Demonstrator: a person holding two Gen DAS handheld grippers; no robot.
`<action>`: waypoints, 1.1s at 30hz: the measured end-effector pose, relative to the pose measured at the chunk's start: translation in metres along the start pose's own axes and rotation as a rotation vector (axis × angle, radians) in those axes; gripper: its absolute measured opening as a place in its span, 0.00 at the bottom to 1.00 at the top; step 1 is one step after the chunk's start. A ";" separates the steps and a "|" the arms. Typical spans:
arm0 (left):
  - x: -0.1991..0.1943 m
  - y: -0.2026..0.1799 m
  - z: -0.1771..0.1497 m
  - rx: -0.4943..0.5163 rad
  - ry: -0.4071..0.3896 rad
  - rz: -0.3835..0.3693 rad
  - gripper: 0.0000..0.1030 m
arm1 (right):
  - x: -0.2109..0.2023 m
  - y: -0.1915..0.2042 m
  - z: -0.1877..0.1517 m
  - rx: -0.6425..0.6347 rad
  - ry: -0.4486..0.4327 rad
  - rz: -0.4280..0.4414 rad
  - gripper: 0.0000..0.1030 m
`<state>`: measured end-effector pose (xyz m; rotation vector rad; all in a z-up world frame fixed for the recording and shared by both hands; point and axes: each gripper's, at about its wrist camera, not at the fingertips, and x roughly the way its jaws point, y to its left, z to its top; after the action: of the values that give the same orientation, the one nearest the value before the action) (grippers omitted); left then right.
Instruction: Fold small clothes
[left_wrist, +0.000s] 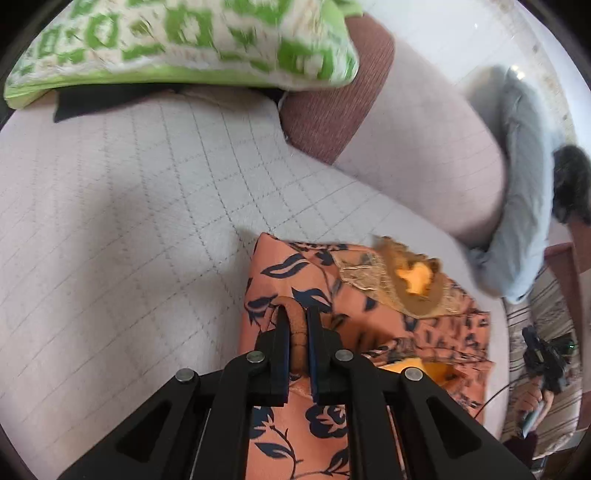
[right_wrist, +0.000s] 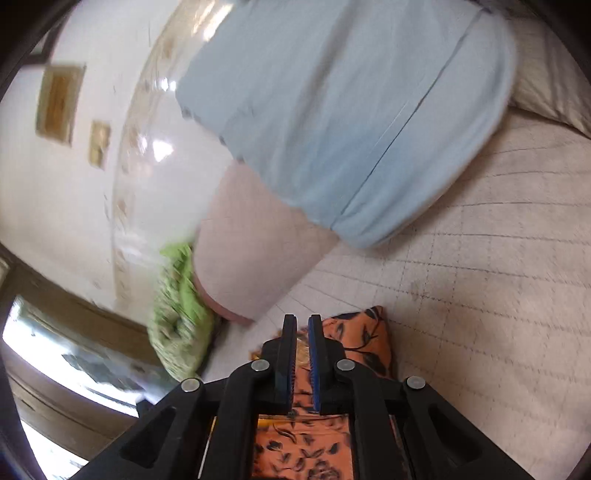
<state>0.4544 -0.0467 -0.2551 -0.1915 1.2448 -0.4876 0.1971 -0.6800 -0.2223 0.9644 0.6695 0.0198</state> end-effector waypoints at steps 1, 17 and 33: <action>0.006 0.001 -0.002 0.005 0.004 -0.001 0.08 | 0.005 0.002 -0.005 -0.036 0.029 -0.020 0.10; -0.018 0.015 -0.017 -0.054 -0.034 -0.022 0.08 | 0.050 0.020 -0.087 -0.311 0.226 -0.325 0.13; 0.000 0.023 0.066 -0.150 -0.093 0.228 0.31 | 0.093 0.034 0.029 -0.256 -0.029 -0.428 0.15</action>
<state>0.5224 -0.0342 -0.2436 -0.1939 1.1952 -0.1868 0.2962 -0.6535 -0.2335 0.5615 0.8136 -0.2799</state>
